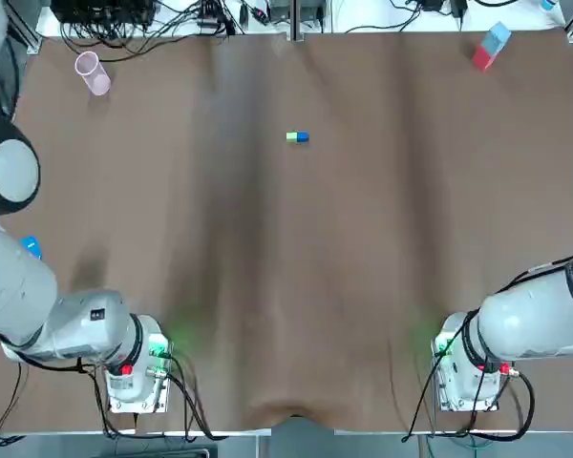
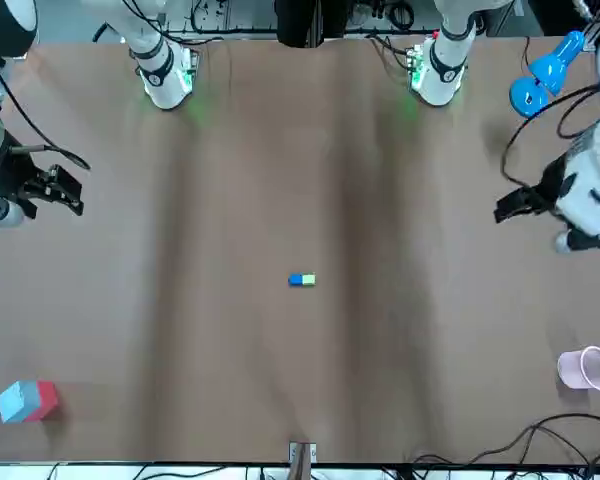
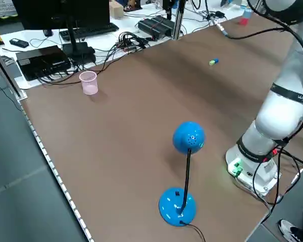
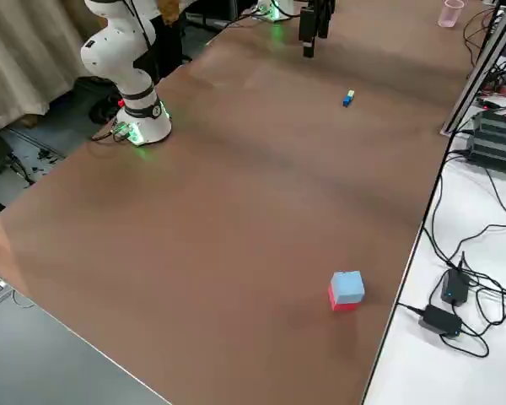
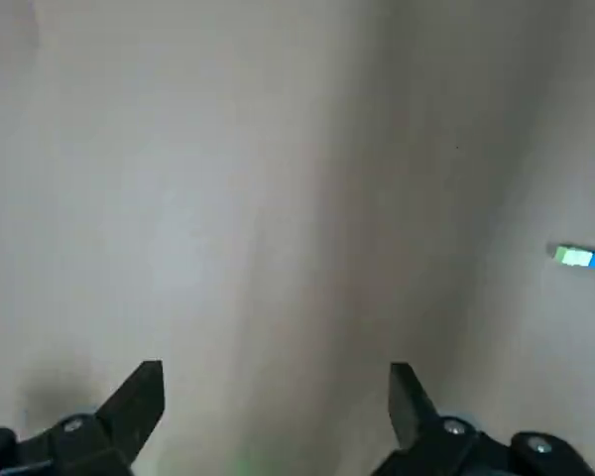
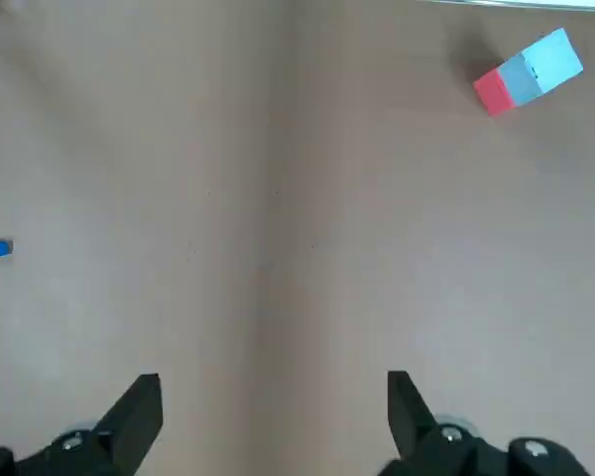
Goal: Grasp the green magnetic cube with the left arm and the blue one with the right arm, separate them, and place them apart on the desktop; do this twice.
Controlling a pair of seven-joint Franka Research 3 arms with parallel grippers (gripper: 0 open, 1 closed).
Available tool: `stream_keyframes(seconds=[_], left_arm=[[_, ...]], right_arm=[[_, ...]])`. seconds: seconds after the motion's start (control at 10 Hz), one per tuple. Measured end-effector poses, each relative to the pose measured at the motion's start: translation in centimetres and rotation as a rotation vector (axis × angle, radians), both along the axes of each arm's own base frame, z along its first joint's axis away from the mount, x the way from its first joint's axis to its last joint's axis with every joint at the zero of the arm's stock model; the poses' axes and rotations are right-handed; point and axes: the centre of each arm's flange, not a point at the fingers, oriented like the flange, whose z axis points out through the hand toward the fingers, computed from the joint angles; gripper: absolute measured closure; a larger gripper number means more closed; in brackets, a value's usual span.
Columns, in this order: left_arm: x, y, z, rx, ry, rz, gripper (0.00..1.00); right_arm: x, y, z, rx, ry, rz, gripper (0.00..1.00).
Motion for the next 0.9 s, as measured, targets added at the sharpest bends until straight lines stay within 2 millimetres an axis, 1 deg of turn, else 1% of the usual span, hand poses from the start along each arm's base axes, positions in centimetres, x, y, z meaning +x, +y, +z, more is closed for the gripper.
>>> stream_keyframes(seconds=[0.2, 0.3, 0.5, 0.6, 0.7, 0.9], left_arm=[[-0.3, -6.0, -2.4, 0.048, 0.048, 0.108, 0.0], [-0.6, -8.1, -3.5, 0.079, 0.07, 0.19, 0.0], [-0.8, -9.6, -5.5, 0.12, 0.109, 0.349, 0.0], [-0.8, -10.7, -6.3, 0.133, 0.108, 0.458, 0.0], [-1.0, -12.7, -7.9, 0.134, 0.085, 0.59, 0.0], [-2.7, -18.1, -12.5, 0.143, 0.068, 0.83, 0.0]], right_arm=[[0.0, 0.0, 0.0, 0.0, 0.0, 0.001, 0.0], [0.0, 0.0, 0.0, 0.0, 0.0, 0.001, 0.0], [0.0, 0.0, 0.0, 0.0, 0.0, 0.0, 0.0], [0.0, 0.0, 0.0, 0.0, 0.0, -0.001, 0.0], [0.0, -0.1, 0.0, 0.0, 0.0, -0.001, 0.0], [0.0, -0.1, 0.0, 0.0, 0.001, -0.002, 0.0]])
